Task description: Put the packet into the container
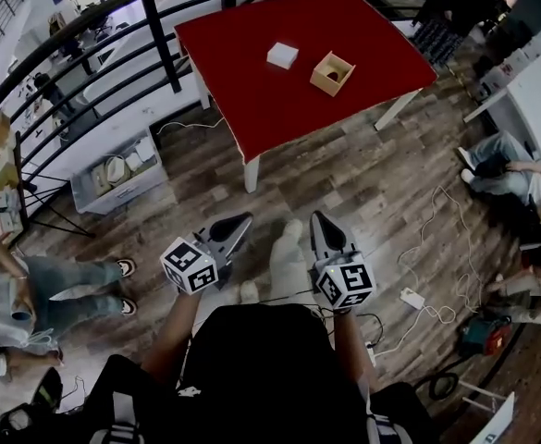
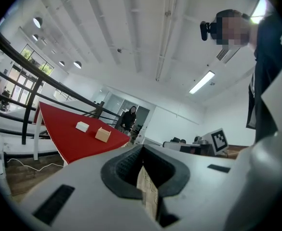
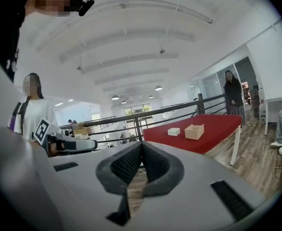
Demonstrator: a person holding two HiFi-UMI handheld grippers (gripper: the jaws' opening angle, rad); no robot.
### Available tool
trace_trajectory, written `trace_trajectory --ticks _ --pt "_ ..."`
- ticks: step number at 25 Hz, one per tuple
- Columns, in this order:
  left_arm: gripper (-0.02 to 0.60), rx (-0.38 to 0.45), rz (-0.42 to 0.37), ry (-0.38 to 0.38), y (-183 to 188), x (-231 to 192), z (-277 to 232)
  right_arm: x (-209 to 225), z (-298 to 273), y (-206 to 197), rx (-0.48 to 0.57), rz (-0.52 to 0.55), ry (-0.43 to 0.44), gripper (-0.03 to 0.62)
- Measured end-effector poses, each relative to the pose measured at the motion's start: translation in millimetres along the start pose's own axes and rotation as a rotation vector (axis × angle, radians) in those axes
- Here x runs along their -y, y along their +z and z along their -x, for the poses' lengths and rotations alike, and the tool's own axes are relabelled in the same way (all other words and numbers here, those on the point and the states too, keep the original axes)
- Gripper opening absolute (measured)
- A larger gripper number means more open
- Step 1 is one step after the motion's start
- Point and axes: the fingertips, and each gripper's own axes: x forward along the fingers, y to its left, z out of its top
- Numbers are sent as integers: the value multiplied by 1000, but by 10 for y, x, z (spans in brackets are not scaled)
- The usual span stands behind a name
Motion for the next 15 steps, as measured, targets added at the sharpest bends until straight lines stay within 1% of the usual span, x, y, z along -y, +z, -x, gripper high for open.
trace_trajectory --ticks 4,7,12,15 --pt "9 -28 -14 -13 103 -273 -388 314 -347 83 13 -17 -4 20" --pt "9 -41 -30 -10 194 -507 -749 659 -642 145 21 -30 -6 20" --pt "9 -52 -54 8 400 -980 -1482 1289 -1257 356 46 -35 16 20" --pt "9 -50 -57 26 581 -1263 -1952 1677 -1617 508 38 -41 34 20"
